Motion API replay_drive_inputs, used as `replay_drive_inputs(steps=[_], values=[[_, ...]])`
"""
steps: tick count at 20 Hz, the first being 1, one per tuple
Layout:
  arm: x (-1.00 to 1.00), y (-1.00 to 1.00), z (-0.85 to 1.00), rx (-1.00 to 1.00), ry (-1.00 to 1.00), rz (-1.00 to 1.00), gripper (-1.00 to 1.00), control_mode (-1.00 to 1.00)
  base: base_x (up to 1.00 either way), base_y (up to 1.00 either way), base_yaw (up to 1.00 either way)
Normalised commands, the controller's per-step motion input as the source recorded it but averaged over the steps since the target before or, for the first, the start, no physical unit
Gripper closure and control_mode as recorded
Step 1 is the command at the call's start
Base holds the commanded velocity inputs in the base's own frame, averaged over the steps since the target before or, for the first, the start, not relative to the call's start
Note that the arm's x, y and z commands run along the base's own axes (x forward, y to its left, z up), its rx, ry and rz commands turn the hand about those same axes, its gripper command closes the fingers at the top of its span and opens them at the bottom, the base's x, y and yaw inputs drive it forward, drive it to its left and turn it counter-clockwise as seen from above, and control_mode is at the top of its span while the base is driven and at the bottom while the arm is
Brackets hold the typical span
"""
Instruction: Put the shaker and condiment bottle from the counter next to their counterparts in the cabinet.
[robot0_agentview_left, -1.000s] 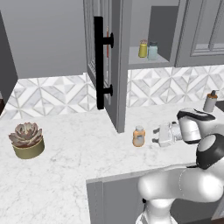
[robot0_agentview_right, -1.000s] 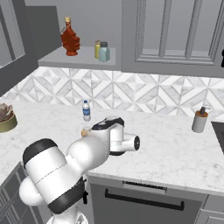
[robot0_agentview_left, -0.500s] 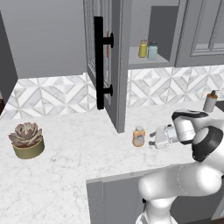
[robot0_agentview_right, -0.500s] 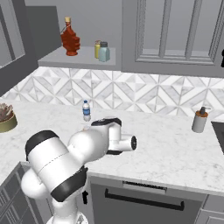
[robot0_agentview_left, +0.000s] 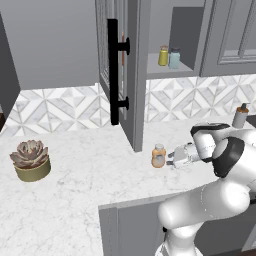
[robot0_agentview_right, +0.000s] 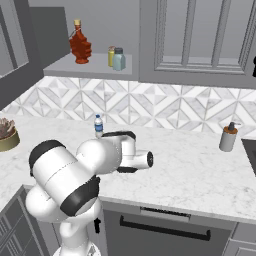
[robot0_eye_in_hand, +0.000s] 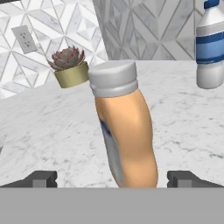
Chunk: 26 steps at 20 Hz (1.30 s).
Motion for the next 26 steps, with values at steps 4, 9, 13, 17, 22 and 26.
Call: replay_drive_inputs(steps=[4, 9, 13, 17, 22, 26], values=[[0.18, 0.04, 0.00, 0.00, 0.09, 0.00, -1.00, -1.00, 0.00, 0.00, 0.00], [0.17, 0.06, 0.00, 0.00, 0.08, 0.00, -1.00, -1.00, 0.00, 0.00, 0.00], [0.13, 0.08, 0.00, 0.00, 0.09, 0.00, -1.00, -1.00, 0.00, 0.00, 0.00], [0.11, 0.09, 0.00, 0.00, 0.10, 0.01, -1.00, -1.00, 0.00, 0.00, 0.00], [0.09, 0.12, -0.03, 0.01, 0.11, 0.01, -1.00, -1.00, 0.00, 0.00, 0.00], [0.01, 0.18, -0.06, 0.00, 0.10, 0.01, -1.00, -1.00, 0.00, 0.00, 0.00]])
